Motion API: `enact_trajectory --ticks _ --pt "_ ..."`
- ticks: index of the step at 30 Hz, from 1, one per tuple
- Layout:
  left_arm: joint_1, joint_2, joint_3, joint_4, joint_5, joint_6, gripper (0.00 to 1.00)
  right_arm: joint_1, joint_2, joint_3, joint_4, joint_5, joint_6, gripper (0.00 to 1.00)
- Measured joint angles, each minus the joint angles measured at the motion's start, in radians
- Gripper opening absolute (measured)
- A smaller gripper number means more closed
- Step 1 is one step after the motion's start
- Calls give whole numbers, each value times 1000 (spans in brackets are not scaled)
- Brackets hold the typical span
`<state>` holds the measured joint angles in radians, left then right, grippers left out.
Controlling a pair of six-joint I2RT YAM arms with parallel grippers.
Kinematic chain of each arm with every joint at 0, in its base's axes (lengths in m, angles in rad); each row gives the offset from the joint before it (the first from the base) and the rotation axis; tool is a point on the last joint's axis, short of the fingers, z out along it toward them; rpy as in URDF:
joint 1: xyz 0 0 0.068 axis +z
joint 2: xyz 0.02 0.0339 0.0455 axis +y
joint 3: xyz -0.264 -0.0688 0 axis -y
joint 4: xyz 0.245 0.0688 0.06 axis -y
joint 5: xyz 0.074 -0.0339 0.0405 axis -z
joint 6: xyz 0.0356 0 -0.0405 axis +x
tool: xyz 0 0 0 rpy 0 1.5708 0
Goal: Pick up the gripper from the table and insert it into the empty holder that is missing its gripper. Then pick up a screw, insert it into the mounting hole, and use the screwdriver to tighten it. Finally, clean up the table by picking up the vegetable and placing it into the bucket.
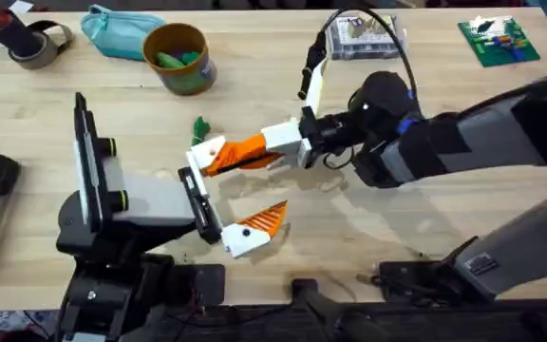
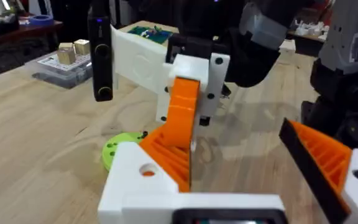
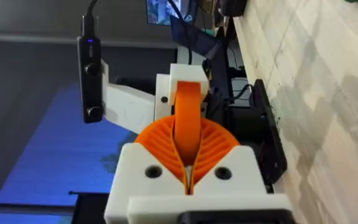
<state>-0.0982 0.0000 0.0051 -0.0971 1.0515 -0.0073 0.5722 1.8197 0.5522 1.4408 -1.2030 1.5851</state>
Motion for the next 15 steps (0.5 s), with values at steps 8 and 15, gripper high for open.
enact_trajectory --ticks 8,15 --pt "0 0 0 0 1 1 988 2 15 27 -5 -15 -1 22" --pt "2 0 0 0 -1 -1 988 4 48 61 -1 -33 -3 22"
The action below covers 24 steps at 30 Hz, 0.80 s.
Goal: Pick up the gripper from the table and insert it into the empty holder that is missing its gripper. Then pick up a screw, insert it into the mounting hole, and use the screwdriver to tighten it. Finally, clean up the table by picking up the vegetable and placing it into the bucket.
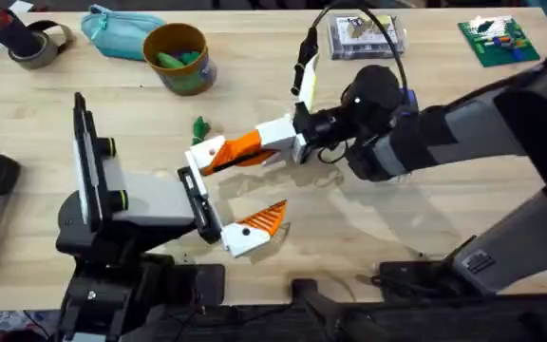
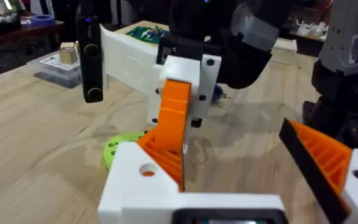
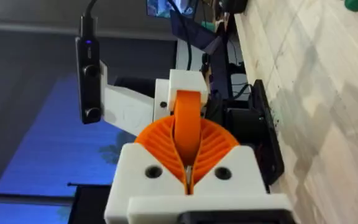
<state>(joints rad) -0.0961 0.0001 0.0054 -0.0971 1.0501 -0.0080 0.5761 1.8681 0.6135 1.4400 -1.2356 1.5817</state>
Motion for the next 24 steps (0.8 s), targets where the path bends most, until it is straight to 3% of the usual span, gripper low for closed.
enact_trajectory --ticks 24 --pt "3 0 0 0 0 0 986 -14 19 34 -4 -30 0 22"
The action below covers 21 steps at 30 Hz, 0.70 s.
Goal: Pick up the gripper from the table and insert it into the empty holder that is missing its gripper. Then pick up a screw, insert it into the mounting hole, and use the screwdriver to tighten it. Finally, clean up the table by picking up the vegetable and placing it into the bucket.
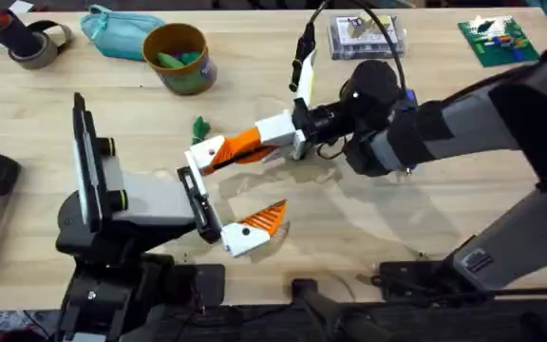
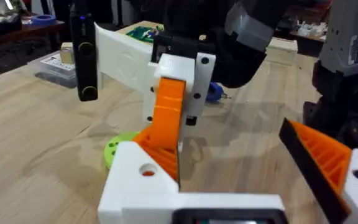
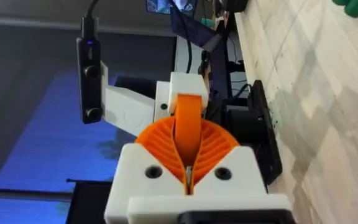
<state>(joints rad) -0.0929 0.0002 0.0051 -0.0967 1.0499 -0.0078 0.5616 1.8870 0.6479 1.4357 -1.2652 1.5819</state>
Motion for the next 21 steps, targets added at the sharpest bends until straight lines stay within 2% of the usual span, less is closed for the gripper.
enact_trajectory --ticks 21 --pt "0 0 0 0 -4 0 987 1 0 0 0 8 0 22"
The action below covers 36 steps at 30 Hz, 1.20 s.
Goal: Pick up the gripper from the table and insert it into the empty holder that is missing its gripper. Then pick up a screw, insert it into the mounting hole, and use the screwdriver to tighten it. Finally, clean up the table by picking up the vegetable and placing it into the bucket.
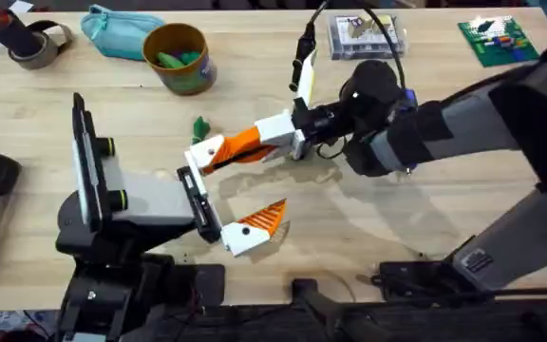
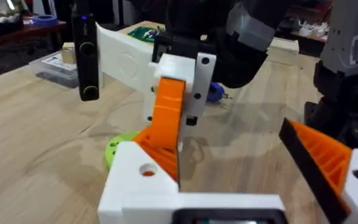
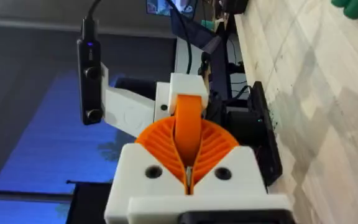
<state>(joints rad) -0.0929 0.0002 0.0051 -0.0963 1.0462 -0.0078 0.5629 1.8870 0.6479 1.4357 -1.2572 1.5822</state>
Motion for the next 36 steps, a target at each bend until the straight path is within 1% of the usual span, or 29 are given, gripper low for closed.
enact_trajectory --ticks 10,27,36 --pt "0 0 0 0 -2 0 986 0 0 0 -3 4 4 22" --pt "0 0 0 2 -20 -3 987 12 -5 -10 -7 56 4 22" --pt "0 0 0 2 -13 -3 987 14 -23 -31 -8 69 4 22"
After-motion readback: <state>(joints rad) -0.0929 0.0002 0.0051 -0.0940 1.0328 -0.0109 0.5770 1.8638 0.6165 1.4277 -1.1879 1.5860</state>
